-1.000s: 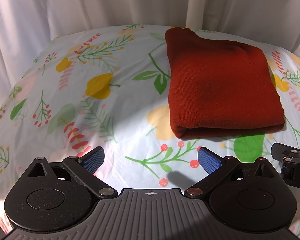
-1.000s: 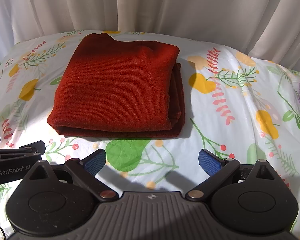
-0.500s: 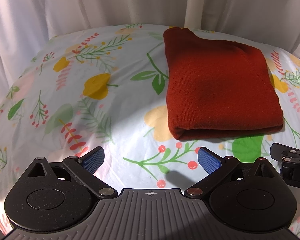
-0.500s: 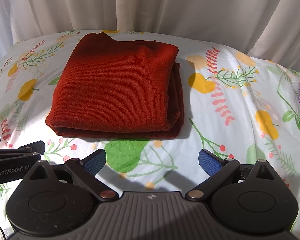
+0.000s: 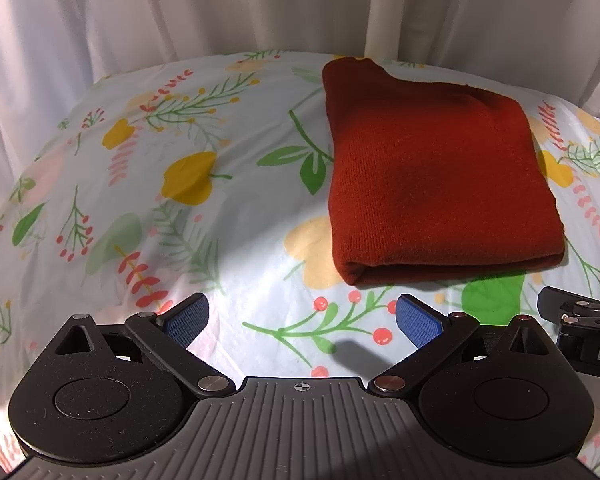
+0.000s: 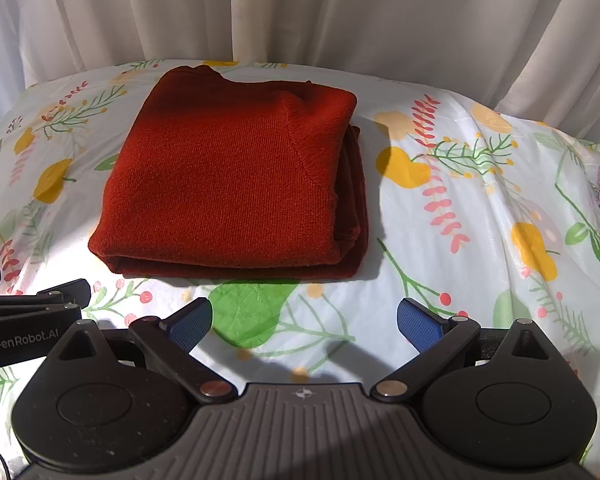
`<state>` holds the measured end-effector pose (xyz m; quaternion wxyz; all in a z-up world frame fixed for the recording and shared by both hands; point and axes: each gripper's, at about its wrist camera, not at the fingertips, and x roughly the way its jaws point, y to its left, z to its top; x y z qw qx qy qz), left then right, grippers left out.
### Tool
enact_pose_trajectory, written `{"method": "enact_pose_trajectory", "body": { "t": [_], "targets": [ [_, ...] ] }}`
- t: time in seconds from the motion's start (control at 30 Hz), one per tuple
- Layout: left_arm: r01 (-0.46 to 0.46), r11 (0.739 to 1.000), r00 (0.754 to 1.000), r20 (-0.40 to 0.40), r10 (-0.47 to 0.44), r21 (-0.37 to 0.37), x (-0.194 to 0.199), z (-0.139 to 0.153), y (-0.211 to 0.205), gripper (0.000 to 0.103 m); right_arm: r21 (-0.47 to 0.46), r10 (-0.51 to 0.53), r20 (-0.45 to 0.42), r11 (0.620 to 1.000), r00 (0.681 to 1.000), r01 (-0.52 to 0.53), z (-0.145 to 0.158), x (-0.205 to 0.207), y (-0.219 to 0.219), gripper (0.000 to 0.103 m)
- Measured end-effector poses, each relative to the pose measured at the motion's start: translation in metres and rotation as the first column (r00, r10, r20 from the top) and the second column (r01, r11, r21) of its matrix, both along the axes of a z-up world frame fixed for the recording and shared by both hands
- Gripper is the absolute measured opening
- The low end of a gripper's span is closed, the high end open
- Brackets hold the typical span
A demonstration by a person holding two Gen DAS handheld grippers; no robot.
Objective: Fold small clothes
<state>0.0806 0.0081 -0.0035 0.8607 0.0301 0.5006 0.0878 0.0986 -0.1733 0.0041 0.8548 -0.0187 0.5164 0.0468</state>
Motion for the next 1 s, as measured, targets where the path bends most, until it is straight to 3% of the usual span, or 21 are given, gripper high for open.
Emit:
{"method": "enact_pose_trajectory", "body": {
  "t": [0.37,0.57,1.0],
  "targets": [
    [0.008,1.0,1.0,0.002,-0.008,-0.013,0.0035,-0.0008,0.0023,0.102,-0.001,0.001,-0.002,1.0,1.0,-0.001,-0.0008,0.002,-0.0003,0.099],
    [0.012,0.998,0.998,0.066,-0.008,-0.06,0.0009,0.0023,0.0074,0.102,-0.004,-0.001,-0.004,1.0,1.0,0.001,-0.0016,0.0036,-0.0001,0.099],
    [0.041,0.999,0.999,0.012,-0.041,-0.022,0.0086,-0.0065,0.0046,0.102,-0.012,-0.011,-0.01,1.0,1.0,0.011,-0.0053,0.0077,0.002,0.099]
  ]
}}
